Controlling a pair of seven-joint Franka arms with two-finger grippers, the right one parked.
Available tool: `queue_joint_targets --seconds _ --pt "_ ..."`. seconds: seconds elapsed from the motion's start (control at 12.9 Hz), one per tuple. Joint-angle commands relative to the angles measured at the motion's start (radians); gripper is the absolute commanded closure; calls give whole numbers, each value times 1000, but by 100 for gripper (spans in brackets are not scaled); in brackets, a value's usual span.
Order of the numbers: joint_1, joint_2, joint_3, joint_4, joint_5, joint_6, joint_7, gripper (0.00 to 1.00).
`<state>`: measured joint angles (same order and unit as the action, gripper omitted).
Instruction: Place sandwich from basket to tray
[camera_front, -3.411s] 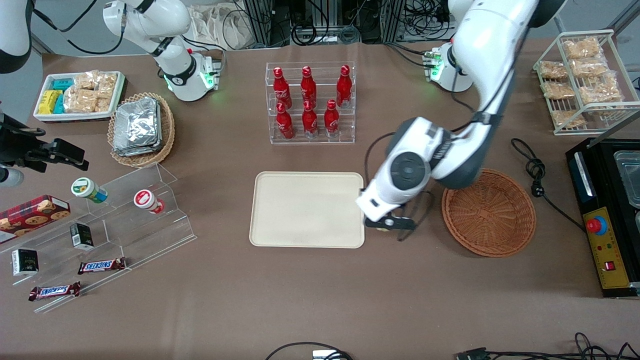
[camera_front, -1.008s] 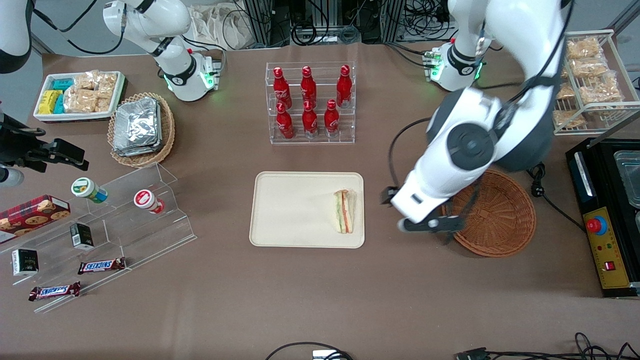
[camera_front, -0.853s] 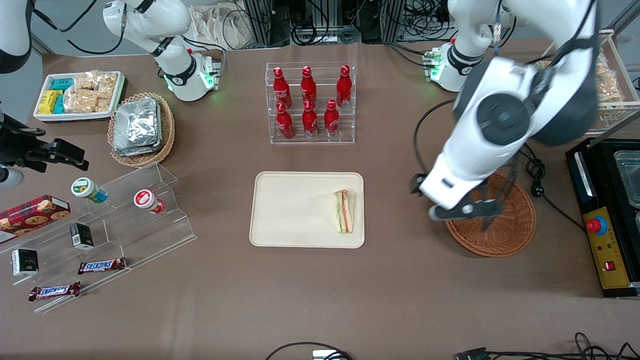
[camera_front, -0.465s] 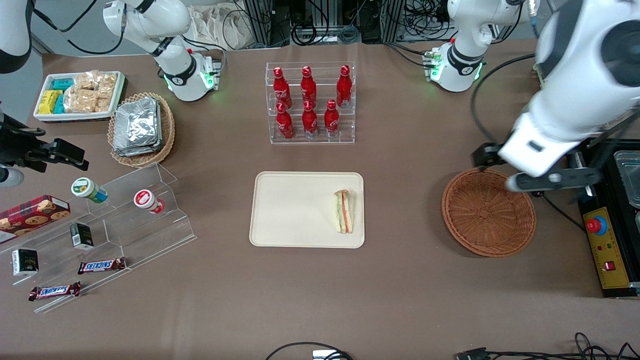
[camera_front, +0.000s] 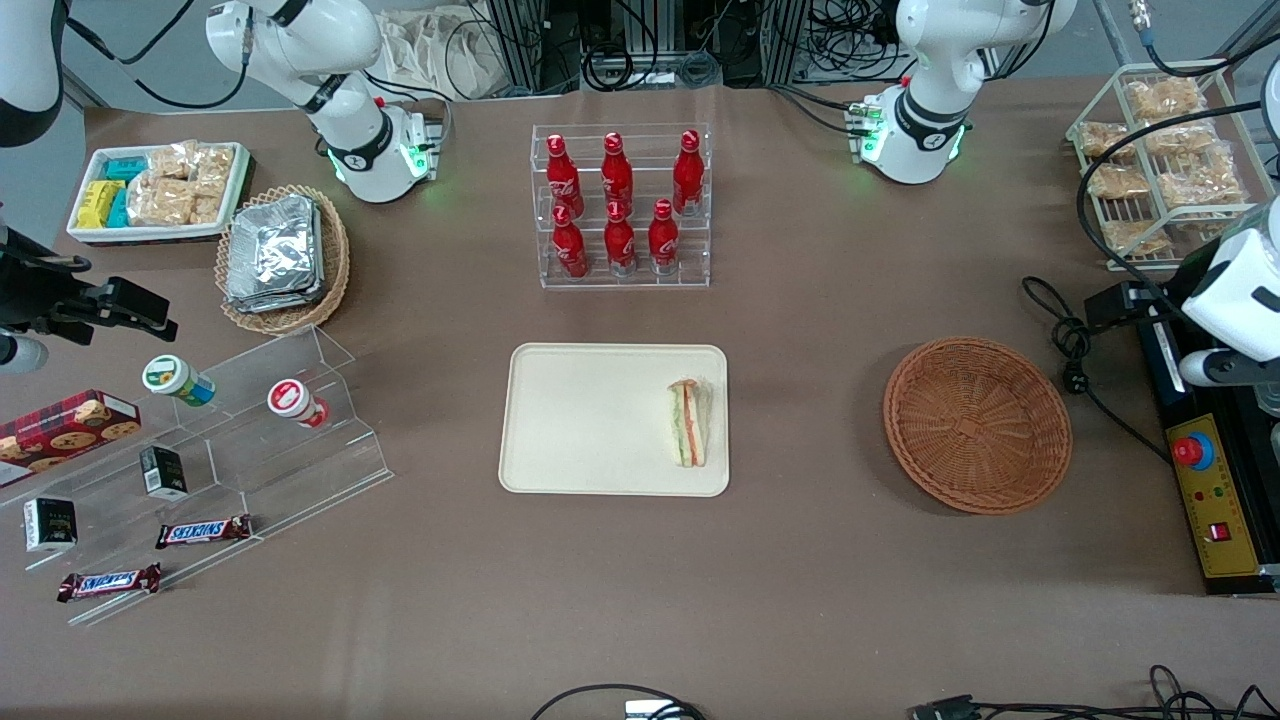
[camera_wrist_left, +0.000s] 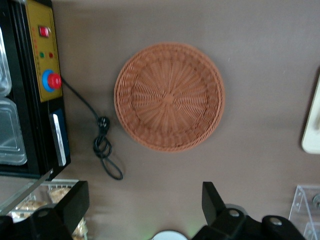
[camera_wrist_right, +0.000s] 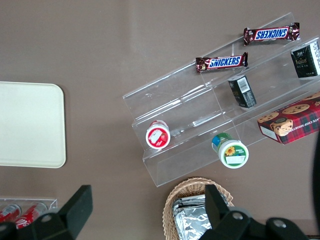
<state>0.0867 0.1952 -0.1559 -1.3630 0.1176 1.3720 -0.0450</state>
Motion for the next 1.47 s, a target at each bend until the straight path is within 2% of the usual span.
queue_joint_targets --seconds 0.0,0.47,0.85,1.16,1.4 --pt "18 -3 -14 -16 5 -24 22 0" --pt "16 -46 -19 -90 5 -56 14 0" --pt "48 -207 -19 -310 2 136 13 0" --pt "47 -201 -19 -292 -33 191 17 0" --pt "42 -200 -17 -297 -33 187 17 0"
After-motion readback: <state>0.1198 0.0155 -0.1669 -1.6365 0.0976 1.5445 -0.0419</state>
